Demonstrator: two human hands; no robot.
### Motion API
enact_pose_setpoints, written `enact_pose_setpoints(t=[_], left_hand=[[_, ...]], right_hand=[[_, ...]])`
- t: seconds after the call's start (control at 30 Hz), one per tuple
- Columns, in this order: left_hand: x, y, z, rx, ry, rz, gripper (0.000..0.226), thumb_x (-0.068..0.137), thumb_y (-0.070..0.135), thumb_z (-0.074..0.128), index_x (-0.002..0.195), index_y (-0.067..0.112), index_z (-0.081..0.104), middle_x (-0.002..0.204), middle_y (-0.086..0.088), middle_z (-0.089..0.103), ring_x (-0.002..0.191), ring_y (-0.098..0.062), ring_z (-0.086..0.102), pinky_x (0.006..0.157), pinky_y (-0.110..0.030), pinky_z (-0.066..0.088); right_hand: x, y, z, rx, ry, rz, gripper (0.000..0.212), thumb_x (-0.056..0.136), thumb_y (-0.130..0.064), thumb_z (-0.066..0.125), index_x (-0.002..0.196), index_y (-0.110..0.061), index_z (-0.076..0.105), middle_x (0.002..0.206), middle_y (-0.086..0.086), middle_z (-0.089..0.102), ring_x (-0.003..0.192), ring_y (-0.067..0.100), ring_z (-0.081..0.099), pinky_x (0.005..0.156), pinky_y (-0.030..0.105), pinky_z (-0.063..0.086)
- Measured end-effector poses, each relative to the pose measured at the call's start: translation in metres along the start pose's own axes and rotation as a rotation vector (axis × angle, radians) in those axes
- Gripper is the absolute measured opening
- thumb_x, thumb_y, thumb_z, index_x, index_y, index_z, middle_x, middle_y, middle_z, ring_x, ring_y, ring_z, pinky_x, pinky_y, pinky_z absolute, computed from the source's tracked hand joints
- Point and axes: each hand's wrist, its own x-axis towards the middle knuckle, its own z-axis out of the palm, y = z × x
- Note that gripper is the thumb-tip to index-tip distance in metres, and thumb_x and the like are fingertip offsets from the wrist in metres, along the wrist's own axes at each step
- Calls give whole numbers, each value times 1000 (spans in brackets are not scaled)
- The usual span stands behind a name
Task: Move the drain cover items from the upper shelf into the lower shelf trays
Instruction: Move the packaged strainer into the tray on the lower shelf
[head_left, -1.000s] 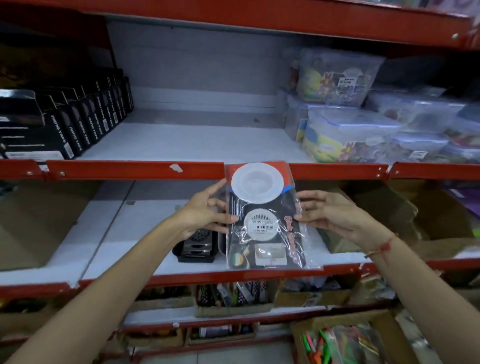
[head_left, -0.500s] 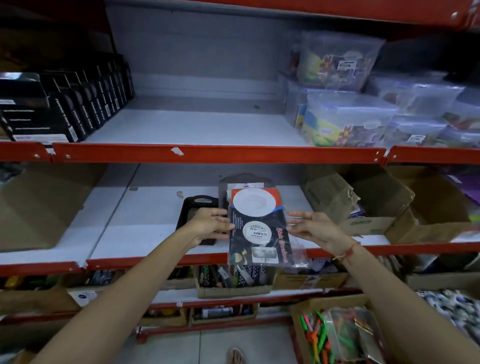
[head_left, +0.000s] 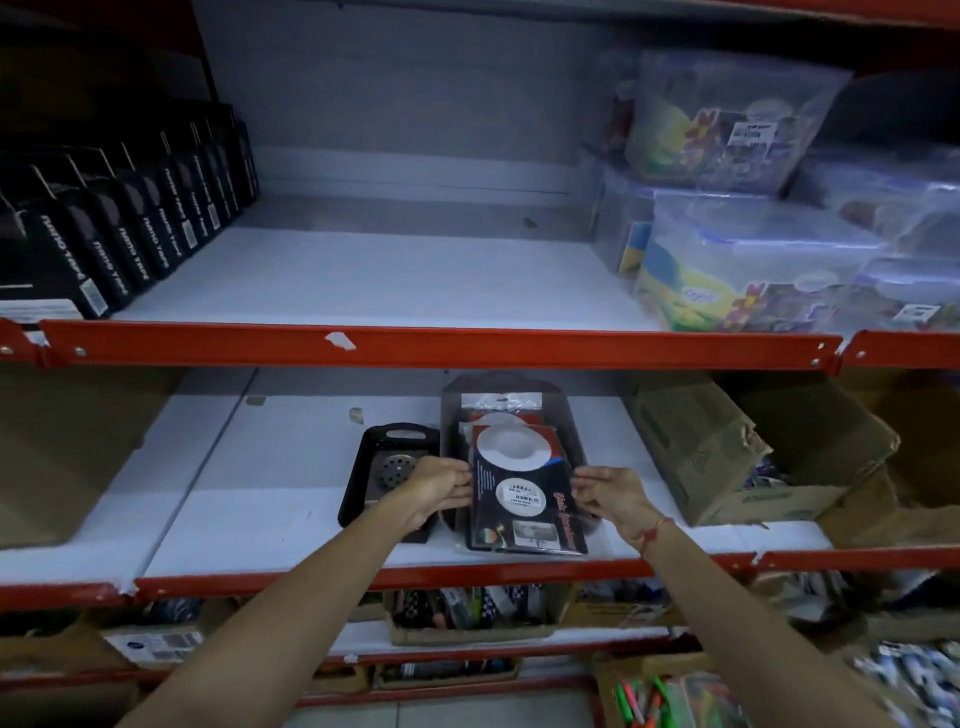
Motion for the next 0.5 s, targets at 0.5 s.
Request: enact_pose_setpoints(t=[0.5], left_hand=[[41,-46,-130,1636,-38,265,46,96,26,52,139,11,45,145,-14,46,129,-28,46,117,-37,24]], right_hand=[[9,-20,169,-1312,-195,-989,35,95,-13,47,129,-6,56,133,12,58,123,26,52,115,39,27]])
